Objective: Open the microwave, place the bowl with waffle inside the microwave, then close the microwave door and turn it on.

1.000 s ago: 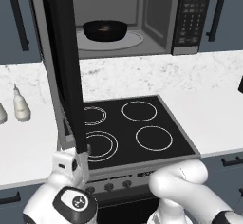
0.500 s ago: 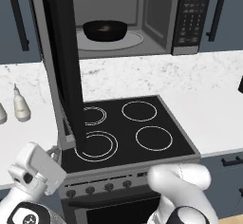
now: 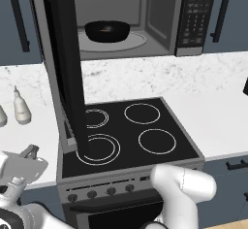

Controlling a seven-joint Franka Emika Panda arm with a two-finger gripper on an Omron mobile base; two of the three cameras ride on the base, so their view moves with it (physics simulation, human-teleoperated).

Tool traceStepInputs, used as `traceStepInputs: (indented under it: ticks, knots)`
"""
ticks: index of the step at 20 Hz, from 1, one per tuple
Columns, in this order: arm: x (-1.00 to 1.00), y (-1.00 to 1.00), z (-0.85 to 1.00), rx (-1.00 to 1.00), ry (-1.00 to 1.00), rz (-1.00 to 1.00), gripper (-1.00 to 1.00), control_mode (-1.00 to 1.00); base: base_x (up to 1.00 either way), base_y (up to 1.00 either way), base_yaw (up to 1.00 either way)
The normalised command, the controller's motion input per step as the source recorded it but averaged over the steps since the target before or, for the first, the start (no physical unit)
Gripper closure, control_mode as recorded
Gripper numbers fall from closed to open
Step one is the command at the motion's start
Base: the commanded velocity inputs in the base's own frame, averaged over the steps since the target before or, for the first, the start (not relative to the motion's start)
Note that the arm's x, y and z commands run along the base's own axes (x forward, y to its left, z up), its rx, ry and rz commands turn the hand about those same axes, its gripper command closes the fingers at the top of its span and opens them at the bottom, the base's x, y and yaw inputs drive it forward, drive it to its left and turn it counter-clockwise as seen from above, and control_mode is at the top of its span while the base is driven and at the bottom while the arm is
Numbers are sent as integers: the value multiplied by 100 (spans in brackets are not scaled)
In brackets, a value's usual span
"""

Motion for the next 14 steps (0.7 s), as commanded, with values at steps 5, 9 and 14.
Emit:
traceStepInputs:
  ticks: [5, 9, 14]
  knots:
    - [19, 23, 46, 1, -18, 14, 100, -100, 0, 0, 0]
    - [19, 58, 19, -16, 1, 24, 100, -100, 0, 0, 0]
    - [7, -13, 43, 0, -6, 5, 100, -100, 0, 0, 0]
